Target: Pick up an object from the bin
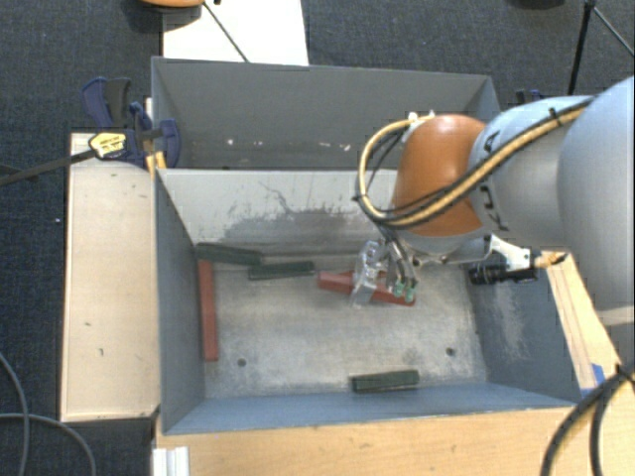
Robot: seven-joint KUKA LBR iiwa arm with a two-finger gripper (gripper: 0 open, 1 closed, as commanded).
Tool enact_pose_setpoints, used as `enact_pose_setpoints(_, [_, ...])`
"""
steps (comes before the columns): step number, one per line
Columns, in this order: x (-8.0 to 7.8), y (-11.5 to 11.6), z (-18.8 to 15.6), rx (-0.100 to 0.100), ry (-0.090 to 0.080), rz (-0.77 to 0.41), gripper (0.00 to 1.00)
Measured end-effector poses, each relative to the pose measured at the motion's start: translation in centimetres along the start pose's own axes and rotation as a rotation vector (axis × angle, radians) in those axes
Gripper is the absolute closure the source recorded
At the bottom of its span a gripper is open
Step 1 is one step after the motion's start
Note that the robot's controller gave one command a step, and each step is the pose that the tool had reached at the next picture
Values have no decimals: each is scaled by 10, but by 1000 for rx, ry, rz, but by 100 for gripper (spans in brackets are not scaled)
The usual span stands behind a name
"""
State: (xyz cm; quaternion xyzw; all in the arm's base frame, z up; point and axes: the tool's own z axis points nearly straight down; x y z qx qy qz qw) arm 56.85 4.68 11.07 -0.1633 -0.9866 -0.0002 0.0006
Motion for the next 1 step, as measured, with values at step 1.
enact_pose_setpoints(1, [13, 6, -144, -1, -4, 0, 100])
